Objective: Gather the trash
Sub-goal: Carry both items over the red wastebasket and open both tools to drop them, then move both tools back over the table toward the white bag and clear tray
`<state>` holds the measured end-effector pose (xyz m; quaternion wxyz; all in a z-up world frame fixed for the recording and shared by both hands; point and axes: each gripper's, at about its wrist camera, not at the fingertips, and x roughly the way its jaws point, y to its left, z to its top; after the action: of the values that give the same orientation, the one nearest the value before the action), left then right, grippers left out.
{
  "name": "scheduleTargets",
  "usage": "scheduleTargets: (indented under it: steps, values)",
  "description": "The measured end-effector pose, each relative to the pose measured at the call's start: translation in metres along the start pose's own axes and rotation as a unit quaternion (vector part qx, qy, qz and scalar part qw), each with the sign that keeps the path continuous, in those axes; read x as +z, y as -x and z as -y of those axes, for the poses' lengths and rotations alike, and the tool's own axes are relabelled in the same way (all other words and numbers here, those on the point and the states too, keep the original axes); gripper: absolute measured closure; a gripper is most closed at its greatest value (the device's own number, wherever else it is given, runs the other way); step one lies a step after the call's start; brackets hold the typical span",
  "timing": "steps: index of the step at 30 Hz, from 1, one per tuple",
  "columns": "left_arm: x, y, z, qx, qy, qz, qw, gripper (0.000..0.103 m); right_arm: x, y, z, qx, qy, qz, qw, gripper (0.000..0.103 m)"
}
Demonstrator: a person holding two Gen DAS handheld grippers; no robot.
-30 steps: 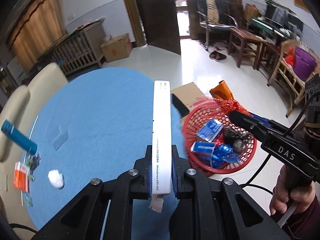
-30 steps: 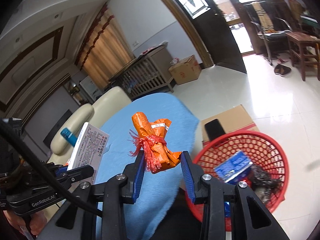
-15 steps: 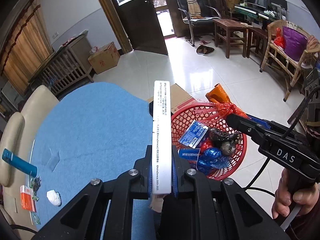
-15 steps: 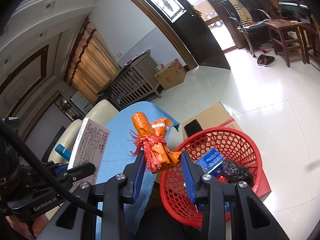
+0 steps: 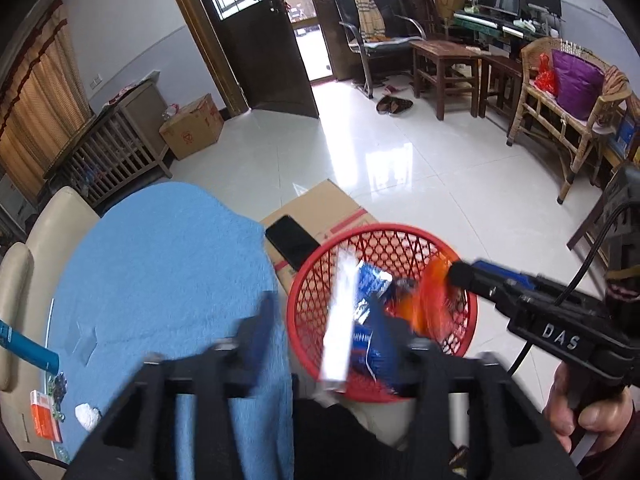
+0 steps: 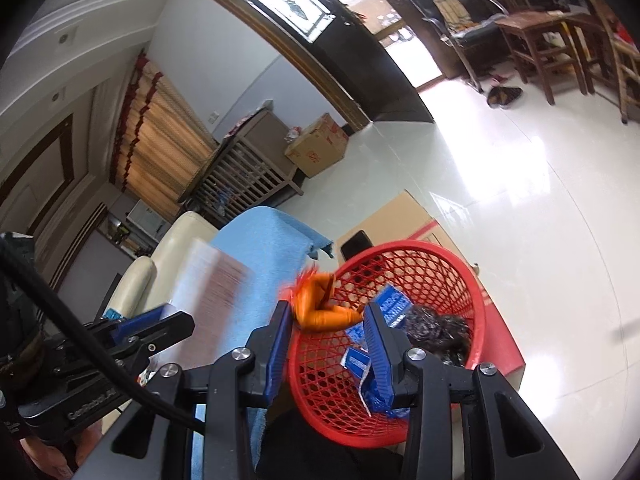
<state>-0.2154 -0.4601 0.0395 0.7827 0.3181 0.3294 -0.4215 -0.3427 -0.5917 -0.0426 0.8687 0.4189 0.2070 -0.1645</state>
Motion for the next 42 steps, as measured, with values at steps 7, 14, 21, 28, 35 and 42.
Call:
scheduleTargets:
  steps: [7, 14, 21, 28, 35, 42]
  values:
    - [-0.009, -0.003, -0.016, 0.002, 0.009, -0.004, 0.9999, 0.036, -0.002, -0.011, 0.016, -0.012, -0.03, -0.027, 0.999, 0.038]
    - [-0.049, -0.003, -0.061, 0.027, 0.066, -0.032, 0.9969, 0.035, -0.005, -0.013, 0.005, -0.02, -0.013, -0.031, 0.999, 0.038]
    - [-0.094, 0.01, -0.133, 0.066, 0.153, -0.043, 0.9851, 0.035, -0.013, -0.023, -0.027, -0.018, 0.019, -0.049, 0.998, 0.038]
    - [-0.142, 0.031, -0.191, 0.093, 0.224, -0.035, 0.9694, 0.035, -0.026, -0.038, -0.08, -0.009, 0.076, -0.07, 0.995, 0.038]
    - [-0.192, 0.046, -0.252, 0.115, 0.296, -0.023, 0.9479, 0.035, -0.047, -0.058, -0.141, -0.002, 0.144, -0.098, 0.985, 0.038]
    - [-0.262, 0.054, -0.317, 0.15, 0.381, -0.027, 0.912, 0.035, -0.064, -0.1, -0.218, 0.02, 0.223, -0.139, 0.965, 0.038]
